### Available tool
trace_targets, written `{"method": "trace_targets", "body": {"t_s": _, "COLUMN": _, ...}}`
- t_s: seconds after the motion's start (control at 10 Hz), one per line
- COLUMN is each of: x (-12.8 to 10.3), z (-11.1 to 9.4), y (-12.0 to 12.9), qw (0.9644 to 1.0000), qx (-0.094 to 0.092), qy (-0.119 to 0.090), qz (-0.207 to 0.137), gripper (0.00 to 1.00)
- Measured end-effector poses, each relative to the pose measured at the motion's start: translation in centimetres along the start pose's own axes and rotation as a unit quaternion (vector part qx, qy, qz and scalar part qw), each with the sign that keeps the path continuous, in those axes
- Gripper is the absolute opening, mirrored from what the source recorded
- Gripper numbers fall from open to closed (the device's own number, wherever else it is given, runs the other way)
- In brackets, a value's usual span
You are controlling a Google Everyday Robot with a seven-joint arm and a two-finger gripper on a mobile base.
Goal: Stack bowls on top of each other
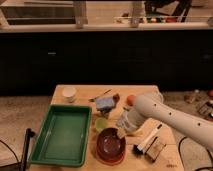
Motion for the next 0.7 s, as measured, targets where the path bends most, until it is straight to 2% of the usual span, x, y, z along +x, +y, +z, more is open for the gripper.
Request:
{"method": "trace_targets", "body": {"t_s": 0.2, "x": 0.09, "z": 0.43, "y": 0.11, "qw": 0.9999, "qx": 0.006, "qy": -0.009, "qz": 0.002, "gripper": 0.19}}
{"method": "trace_targets", "body": {"t_s": 0.3, "x": 0.02, "z": 0.48, "y": 0.29, "qw": 0.9998, "qx": 0.011, "qy": -0.014, "qz": 0.004, "gripper": 0.32}}
{"method": "trace_targets", "body": {"t_s": 0.7, "x": 0.27, "z": 0.86, "y": 0.3, "qw": 0.9995, "qx": 0.021, "qy": -0.024, "qz": 0.003, "gripper": 0.72}}
